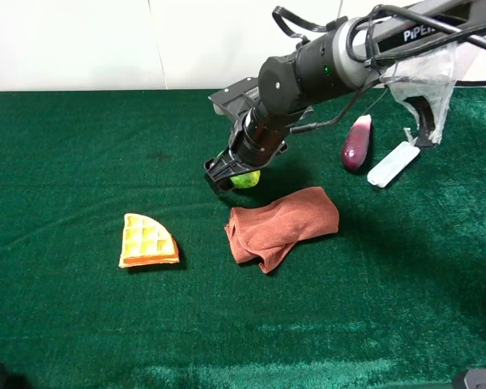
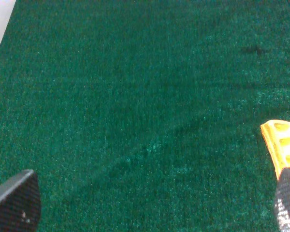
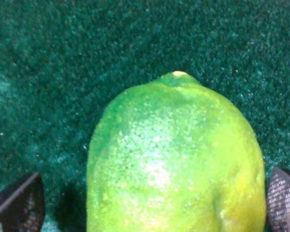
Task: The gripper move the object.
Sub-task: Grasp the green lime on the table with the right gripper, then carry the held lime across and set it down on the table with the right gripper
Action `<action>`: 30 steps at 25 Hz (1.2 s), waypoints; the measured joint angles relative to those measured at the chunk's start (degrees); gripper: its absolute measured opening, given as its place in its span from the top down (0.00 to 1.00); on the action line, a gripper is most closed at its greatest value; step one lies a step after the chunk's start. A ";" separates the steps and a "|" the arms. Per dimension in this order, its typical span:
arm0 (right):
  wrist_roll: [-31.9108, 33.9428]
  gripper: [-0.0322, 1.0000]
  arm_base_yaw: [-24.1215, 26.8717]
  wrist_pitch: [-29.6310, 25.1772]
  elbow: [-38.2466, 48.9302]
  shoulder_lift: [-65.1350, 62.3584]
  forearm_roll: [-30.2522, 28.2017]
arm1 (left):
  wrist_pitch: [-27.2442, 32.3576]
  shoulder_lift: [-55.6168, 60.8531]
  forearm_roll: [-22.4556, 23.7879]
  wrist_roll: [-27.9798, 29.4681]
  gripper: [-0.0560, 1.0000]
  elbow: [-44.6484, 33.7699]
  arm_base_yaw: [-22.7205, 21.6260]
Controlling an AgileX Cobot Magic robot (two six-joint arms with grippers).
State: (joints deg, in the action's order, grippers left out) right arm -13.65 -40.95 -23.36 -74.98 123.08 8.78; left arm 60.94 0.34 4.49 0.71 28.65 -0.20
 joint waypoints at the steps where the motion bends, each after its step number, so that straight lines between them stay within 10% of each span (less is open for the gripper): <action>1: 0.00 0.30 0.00 0.08 0.00 0.15 -0.13 | 0.00 0.00 0.00 0.00 0.02 0.00 0.00; 8: 0.04 0.51 0.00 0.25 -0.05 0.19 -0.73 | 0.00 0.00 0.00 0.00 0.02 0.00 0.00; 30: 0.04 0.51 0.00 -4.80 -3.08 -2.75 -2.22 | 0.00 0.00 0.00 0.00 0.02 0.00 0.00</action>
State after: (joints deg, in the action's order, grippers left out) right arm -13.61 -40.95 -28.15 -78.06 120.33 6.56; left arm 60.94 0.34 4.49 0.71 28.65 -0.20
